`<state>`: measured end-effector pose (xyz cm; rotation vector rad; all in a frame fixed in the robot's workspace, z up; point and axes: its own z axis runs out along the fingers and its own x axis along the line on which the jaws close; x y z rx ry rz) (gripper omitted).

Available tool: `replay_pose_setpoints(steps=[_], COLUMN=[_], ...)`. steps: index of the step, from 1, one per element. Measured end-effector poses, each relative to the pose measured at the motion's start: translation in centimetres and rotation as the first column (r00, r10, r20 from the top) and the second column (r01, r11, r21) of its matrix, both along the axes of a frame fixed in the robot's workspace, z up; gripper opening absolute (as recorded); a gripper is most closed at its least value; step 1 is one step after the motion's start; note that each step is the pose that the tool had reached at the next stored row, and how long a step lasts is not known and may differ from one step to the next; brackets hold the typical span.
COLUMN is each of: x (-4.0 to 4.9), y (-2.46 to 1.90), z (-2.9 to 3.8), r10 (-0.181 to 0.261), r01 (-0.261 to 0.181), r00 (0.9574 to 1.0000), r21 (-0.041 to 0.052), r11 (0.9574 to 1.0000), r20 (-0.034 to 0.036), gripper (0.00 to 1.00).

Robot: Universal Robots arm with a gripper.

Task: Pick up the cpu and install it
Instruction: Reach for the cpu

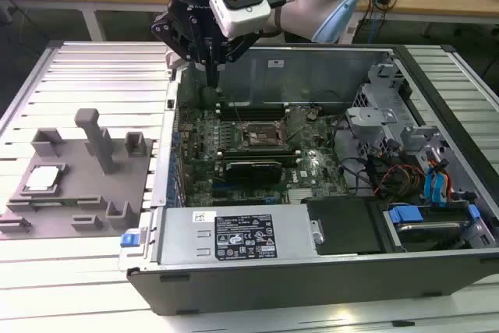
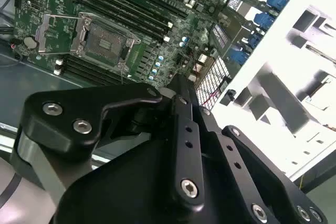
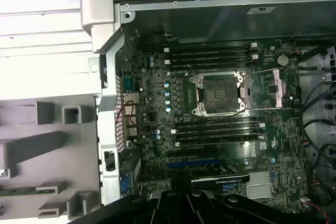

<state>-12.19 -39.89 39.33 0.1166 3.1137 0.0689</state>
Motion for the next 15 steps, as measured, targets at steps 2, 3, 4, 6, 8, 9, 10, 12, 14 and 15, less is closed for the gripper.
replay_pose_setpoints(steps=[2, 3, 4, 6, 8, 9, 10, 12, 14, 15], x=[0.00, 0.00, 0.00, 0.00, 0.00, 0.00, 0.00, -0.10, -0.49, -0.63], y=[0.00, 0.00, 0.00, 0.00, 0.00, 0.00, 0.00, 0.00, 0.00, 0.00], z=[0.00, 0.00, 0.00, 0.00, 0.00, 0.00, 0.00, 0.01, 0.00, 0.00], r10=[0.000, 0.000, 0.000, 0.000, 0.000, 0.000, 0.000, 0.000, 0.000, 0.000], r01=[0.000, 0.000, 0.000, 0.000, 0.000, 0.000, 0.000, 0.000, 0.000, 0.000], r00=[1.0000, 1.0000, 1.0000, 1.0000, 1.0000, 1.0000, 1.0000, 1.0000, 1.0000, 1.0000], r21=[0.0000, 0.0000, 0.0000, 0.0000, 0.0000, 0.0000, 0.0000, -0.0001, 0.0000, -0.0001], r11=[1.0000, 1.0000, 1.0000, 1.0000, 1.0000, 1.0000, 1.0000, 1.0000, 1.0000, 1.0000], r20=[0.0000, 0.0000, 0.0000, 0.0000, 0.0000, 0.0000, 0.0000, -0.0001, 0.0000, 0.0000], gripper=[0.11, 0.11, 0.11, 0.11, 0.11, 0.11, 0.11, 0.11, 0.11, 0.11])
